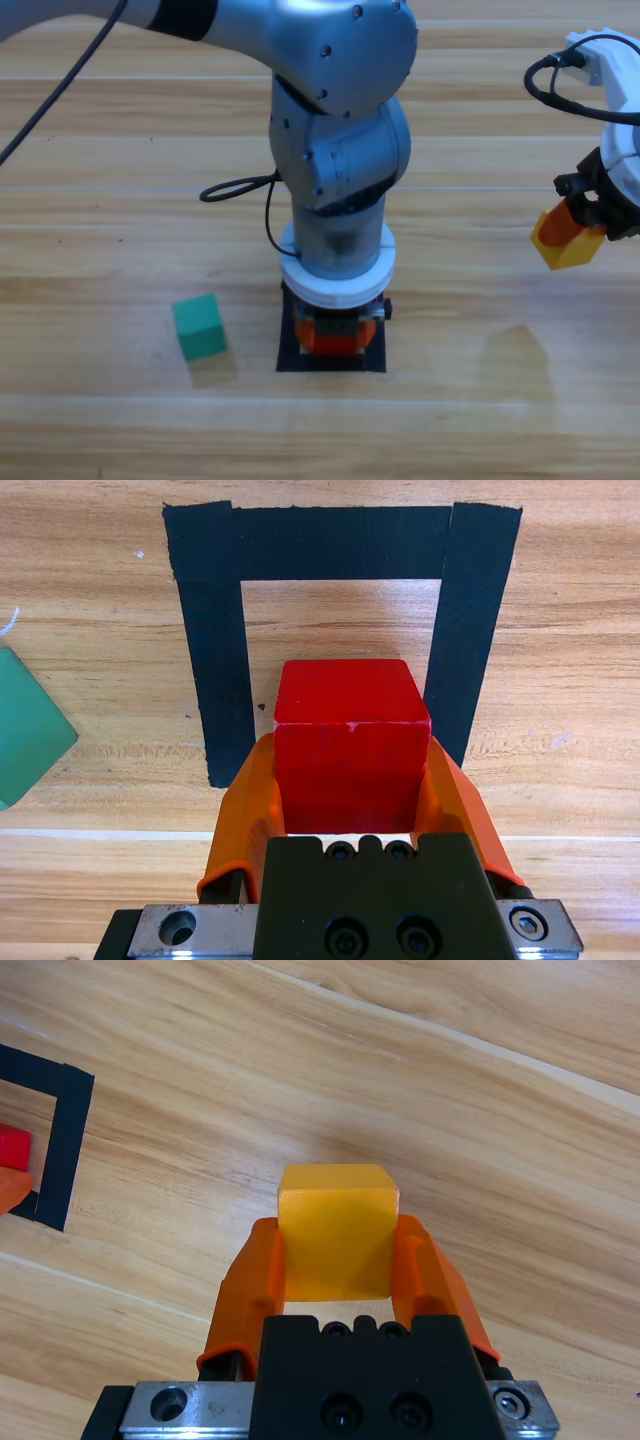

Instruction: Stack the blocks in the rectangular block: red at the bottom, yellow in the middle, green on top

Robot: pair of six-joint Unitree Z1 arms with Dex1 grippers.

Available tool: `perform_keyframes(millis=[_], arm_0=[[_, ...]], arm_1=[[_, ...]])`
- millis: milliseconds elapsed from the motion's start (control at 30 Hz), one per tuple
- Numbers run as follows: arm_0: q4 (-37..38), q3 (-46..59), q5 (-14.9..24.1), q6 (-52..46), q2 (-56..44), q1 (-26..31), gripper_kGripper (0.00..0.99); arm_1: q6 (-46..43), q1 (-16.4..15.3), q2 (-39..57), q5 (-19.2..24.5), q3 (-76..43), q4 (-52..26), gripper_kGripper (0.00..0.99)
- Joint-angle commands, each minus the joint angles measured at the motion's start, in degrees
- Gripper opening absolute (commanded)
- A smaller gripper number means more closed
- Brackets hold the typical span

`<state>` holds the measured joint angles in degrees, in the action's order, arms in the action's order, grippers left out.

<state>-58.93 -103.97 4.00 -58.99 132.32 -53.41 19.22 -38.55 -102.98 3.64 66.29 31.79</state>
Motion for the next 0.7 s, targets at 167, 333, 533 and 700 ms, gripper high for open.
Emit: perform_keyframes(millis=[167,333,533,700], arm_0=[[1.1,0.9,0.7,-0.1,2.6,-0.5,0.0],[1.8,0.8,0.7,-0.2,2.8,-0.5,0.0],[1.8,1.0,0.8,-0.6,2.9,-0.5,0.0],[1.7,1.2,1.1,-0.9,3.0,-0.5,0.0]], arm_1=[[-0.2,-0.3,1.3,-0.2,-1.3,1.1,0.026],[-0.2,-0.3,1.3,-0.2,-1.3,1.1,0.026],[-0.2,-0.3,1.3,-0.1,-1.3,1.1,0.026],[-0.2,-0.3,1.3,-0.1,-1.3,1.1,0.026]])
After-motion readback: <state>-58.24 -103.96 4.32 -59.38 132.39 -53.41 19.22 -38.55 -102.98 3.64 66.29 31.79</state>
